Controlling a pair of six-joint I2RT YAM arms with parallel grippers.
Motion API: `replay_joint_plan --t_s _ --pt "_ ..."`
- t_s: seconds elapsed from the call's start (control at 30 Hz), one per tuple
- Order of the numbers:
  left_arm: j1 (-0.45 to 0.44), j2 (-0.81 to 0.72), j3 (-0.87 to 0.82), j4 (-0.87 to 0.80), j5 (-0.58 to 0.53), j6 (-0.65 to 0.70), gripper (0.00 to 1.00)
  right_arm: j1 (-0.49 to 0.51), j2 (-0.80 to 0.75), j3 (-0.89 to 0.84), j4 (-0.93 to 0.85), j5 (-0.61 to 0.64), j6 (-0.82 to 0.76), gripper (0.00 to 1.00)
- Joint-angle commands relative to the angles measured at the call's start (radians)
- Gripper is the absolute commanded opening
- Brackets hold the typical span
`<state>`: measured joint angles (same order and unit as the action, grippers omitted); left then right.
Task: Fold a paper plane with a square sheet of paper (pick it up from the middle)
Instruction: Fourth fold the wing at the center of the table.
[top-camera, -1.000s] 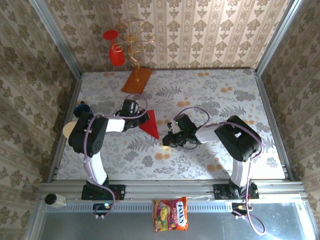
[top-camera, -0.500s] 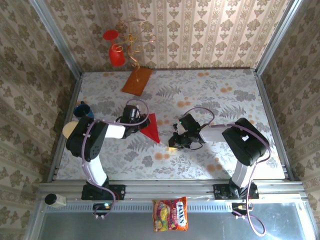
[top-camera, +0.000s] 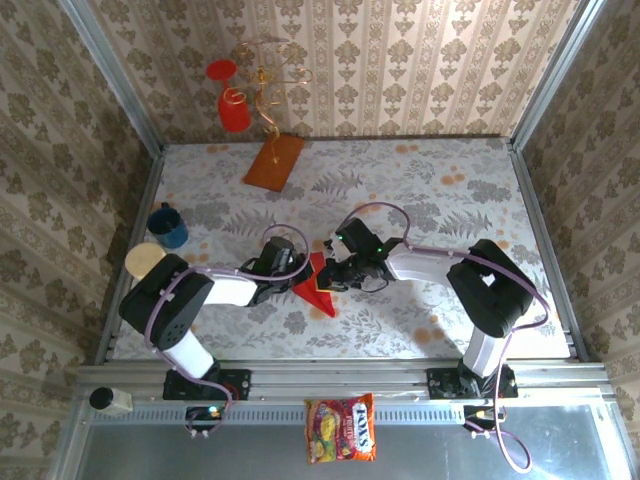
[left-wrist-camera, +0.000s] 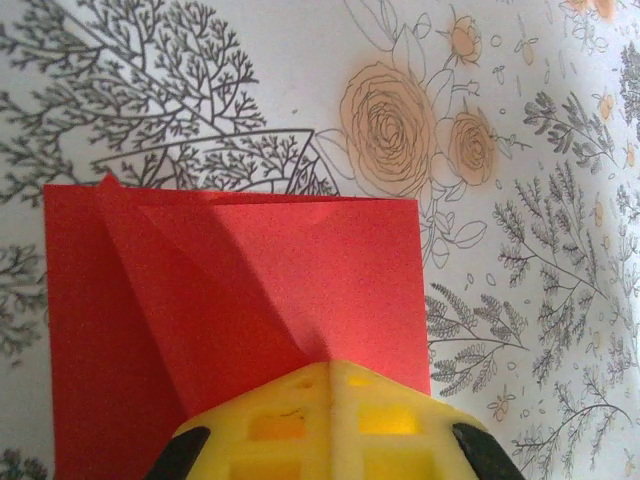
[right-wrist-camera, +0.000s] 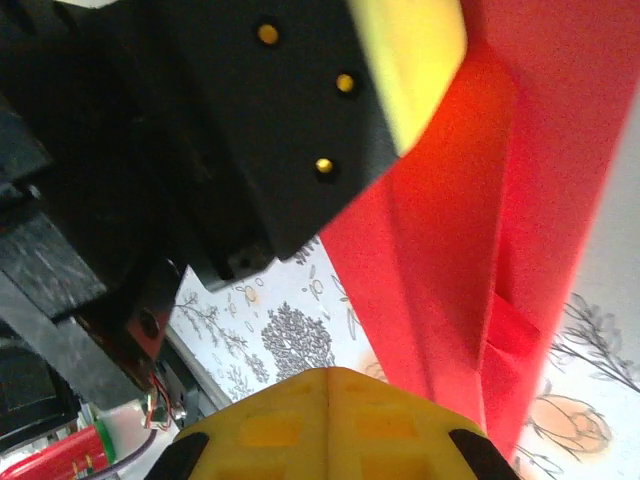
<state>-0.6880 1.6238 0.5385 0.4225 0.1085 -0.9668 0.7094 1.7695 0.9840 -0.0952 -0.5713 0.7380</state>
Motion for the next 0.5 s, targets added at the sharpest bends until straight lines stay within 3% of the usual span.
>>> replay_joint_plan --t_s 0.0,0.47 --pt "-0.010 -0.006 -0.022 -0.118 -0.039 -0.039 0.00 0.002 0.072 0.028 -0.023 0.018 0.009 0.00" --pt "-0.004 -0.049 0.008 -0.176 -0.047 0.000 0.00 0.005 0.148 -0.027 -0.077 0.095 -0.040 0.00"
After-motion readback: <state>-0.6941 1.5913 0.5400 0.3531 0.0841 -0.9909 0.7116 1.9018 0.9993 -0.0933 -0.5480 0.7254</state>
